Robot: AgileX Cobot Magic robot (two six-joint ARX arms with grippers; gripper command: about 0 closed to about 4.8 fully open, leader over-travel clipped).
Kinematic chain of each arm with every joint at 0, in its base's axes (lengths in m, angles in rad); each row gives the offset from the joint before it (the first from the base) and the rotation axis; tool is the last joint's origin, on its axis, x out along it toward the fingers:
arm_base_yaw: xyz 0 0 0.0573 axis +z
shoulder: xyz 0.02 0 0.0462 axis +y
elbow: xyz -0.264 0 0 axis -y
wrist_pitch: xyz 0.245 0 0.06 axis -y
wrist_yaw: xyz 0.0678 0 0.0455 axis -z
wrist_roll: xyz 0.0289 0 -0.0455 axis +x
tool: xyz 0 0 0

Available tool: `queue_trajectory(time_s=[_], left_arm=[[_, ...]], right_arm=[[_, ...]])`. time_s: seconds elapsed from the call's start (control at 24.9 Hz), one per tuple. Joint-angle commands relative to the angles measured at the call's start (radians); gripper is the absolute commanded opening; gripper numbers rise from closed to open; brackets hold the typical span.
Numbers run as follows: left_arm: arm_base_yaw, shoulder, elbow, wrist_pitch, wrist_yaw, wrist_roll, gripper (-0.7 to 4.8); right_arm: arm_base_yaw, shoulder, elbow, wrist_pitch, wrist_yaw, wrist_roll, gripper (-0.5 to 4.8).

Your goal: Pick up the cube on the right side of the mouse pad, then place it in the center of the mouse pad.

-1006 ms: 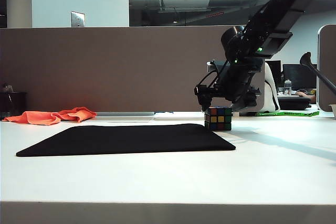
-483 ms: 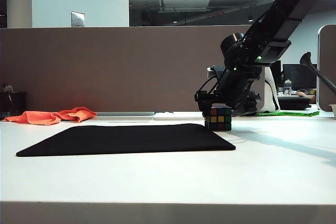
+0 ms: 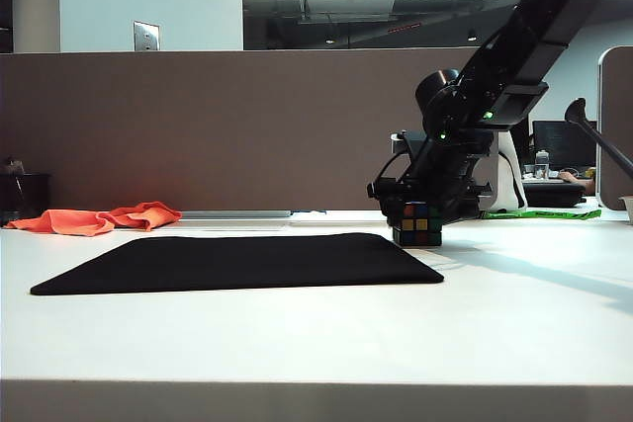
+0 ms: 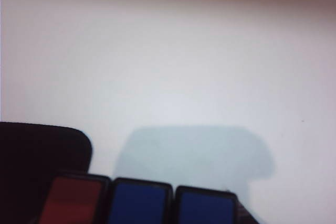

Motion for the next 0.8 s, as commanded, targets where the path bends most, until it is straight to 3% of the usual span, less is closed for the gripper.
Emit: queue_trajectory(time_s=[0.04,0.8], left_arm=[[0.000,0.001,0.003,0.010,0.004,0.004,-0.06],[0.000,0.001,0.003,0.021,0.003,0.004,-0.06]], right_arm=[[0.001,-0.006,0.004,0.010,0.006,0.002,3.62],[0.003,-0.076,0.006,0.018,0.002,0.001,3.55]])
